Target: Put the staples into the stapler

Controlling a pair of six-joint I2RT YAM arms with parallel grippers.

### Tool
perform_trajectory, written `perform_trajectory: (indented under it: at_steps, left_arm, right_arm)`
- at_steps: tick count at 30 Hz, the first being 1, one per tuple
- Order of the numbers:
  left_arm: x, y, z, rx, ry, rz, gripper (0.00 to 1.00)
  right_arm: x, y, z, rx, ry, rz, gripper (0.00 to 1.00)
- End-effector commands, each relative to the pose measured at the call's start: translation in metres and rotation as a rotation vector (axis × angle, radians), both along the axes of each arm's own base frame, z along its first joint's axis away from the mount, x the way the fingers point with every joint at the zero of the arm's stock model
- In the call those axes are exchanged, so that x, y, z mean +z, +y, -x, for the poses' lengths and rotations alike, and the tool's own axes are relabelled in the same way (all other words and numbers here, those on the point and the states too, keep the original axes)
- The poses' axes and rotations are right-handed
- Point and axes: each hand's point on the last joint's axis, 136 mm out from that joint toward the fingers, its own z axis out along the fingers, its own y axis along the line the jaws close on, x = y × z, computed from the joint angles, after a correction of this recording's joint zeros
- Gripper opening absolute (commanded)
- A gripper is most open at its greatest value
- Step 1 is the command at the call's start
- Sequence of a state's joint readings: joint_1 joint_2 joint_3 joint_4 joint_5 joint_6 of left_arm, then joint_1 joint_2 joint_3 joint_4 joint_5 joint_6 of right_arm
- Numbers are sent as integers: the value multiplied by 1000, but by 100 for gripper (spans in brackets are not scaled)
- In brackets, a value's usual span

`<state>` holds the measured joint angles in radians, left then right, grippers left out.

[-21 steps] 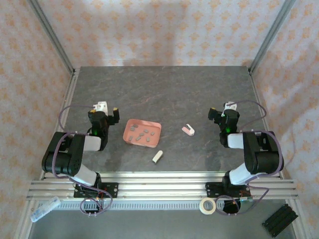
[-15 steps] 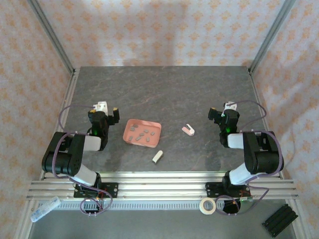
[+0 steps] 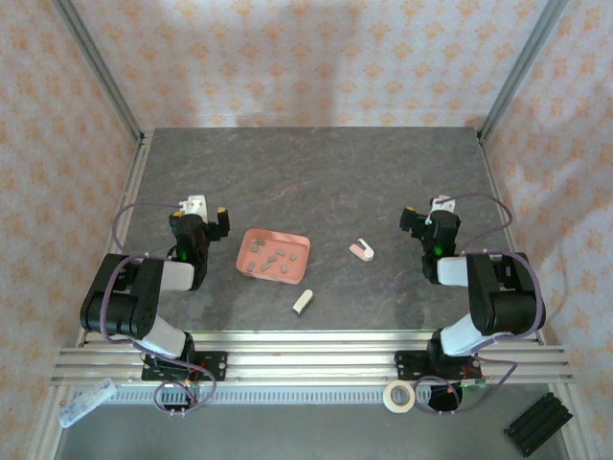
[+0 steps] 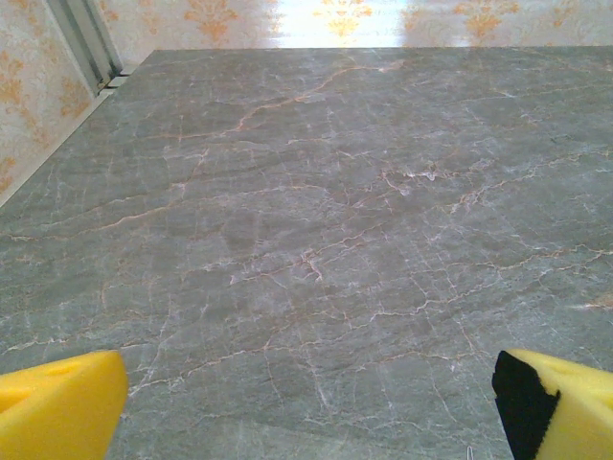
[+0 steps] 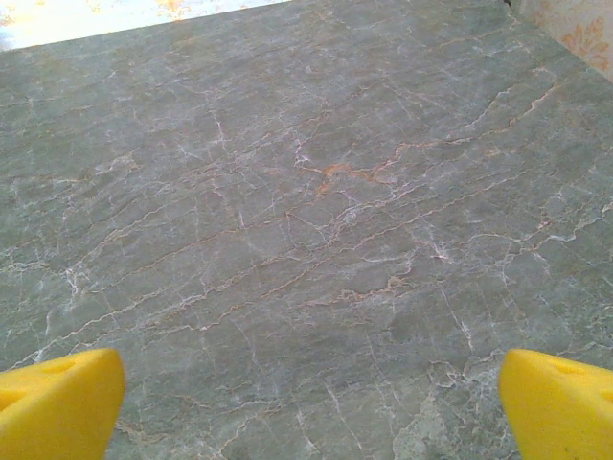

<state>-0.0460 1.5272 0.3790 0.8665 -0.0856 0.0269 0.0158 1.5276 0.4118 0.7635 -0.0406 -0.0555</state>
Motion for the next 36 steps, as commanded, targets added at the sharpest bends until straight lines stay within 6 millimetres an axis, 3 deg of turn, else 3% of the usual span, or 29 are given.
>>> perform_trajectory:
  at_steps: [1, 36]
  left_arm:
    - [4, -2, -5, -5, -9, -7, 100]
    - [5, 4, -3, 29, -16, -8, 98]
  right_arm:
    - [8, -7, -4, -37, -22, 2, 100]
    - [8, -7, -3, -36, -24, 3, 100]
